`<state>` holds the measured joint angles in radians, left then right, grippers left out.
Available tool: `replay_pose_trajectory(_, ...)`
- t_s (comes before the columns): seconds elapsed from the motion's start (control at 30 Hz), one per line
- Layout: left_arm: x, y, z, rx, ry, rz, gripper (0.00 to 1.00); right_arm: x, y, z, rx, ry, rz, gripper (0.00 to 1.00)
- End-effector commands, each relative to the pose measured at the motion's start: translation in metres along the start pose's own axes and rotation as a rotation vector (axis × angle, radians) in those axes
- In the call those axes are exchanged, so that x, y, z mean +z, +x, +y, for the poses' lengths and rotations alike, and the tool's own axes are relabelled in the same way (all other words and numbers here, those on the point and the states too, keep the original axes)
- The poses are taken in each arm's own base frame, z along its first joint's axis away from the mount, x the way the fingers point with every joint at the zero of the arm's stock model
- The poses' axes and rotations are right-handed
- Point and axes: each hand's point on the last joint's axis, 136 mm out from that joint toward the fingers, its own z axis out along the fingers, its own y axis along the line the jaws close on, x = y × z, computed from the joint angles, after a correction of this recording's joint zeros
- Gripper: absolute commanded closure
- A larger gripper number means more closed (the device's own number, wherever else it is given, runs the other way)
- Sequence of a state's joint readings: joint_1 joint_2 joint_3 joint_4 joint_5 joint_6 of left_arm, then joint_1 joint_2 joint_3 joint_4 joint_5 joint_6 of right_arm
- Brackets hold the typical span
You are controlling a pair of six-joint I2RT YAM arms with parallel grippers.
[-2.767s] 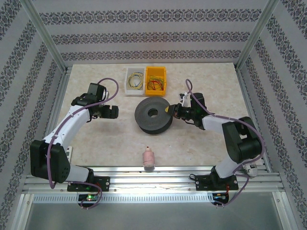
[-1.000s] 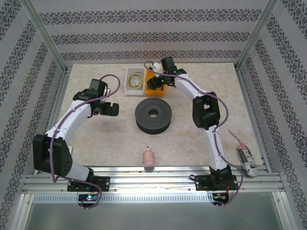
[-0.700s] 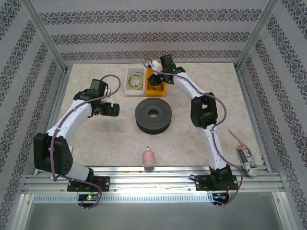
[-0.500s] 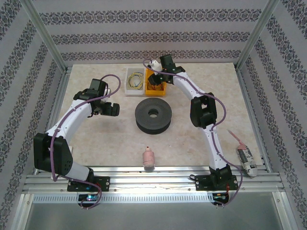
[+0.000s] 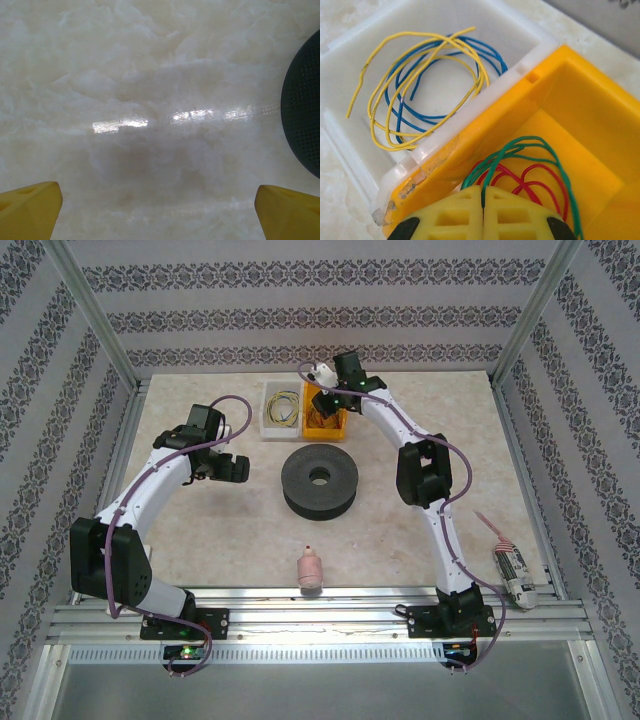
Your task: Wrap the cables
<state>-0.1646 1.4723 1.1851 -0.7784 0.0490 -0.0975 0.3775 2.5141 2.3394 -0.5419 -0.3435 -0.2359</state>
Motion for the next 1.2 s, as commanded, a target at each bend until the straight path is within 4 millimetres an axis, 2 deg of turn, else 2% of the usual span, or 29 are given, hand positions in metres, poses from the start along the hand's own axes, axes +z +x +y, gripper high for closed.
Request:
replay_pose_trajectory(0.0,-0.007,-0.003,-0.005,0.026,0.007,-0.002,0.0,-0.032,-0.04,0.006,-0.047,0.018,-0.079,1.0)
replay_pose_trajectory(0.43,-0.009,-0.004,-0.008,0.024,0.031,-0.02,0.01,-0.095,-0.084,0.02,-0.138,0.06,-0.172,1.0)
replay_pose_trajectory(0.8,-0.011,-0.007,-0.011,0.015,0.047,-0.041,0.01,-0.146,-0.102,0.037,-0.186,0.061,-0.226,1.0)
replay_pose_trajectory(1.0,-0.024,-0.028,-0.03,-0.001,0.158,-0.128,0.01,-0.188,-0.103,0.071,-0.171,-0.046,-0.32,1.0)
replay_pose_trajectory(1.17,-0.04,-0.061,-0.071,0.022,0.41,-0.265,0.0,-0.225,-0.095,0.11,-0.105,-0.227,-0.451,1.0)
